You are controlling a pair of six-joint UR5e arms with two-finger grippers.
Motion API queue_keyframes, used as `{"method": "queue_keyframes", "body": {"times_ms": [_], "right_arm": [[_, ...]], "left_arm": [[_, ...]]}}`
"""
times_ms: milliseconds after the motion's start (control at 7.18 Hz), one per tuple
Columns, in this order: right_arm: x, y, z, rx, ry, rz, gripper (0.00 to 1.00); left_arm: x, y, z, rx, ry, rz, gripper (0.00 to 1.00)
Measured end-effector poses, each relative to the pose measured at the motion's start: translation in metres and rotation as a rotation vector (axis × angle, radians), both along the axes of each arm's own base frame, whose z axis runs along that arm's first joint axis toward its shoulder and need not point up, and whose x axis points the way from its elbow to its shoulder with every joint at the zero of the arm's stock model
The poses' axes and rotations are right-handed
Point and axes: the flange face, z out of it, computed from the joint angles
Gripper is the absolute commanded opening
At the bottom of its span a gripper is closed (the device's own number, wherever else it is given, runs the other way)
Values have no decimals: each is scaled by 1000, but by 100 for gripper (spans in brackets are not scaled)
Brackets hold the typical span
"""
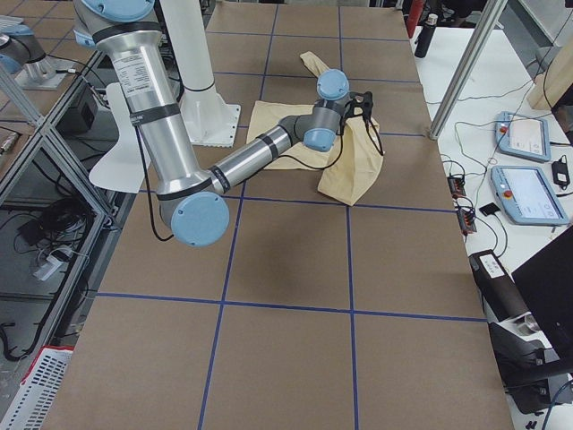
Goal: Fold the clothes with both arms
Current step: 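Lift the grasped sleeve and carry it across toward the shirt collar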
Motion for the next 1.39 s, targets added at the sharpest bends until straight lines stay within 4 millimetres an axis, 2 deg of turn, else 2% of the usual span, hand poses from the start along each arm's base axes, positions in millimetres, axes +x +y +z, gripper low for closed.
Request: {"method": "queue_keyframes", "body": {"times_ms": [278,557,696,974,1392], "right_arm": [[-26,-25,-64,19,-57,3,0],[-79,-62,-109,22,-57,8,0],[-110,-74,-120,16,-43,17,0],[-168,-74,-117,0,-4,29,0],[-230,-68,-114,-32,37,-9,0]], "left_arm": [[-4,-1,2,-4,-3,-9,99],[-6,-2,4,-17,-3,-22,99],[-6,-3,3,-25,-1,-29,99],[-6,-6,3,-40,6,-41,99],[-5,-9,2,-52,11,-51,99]]}}
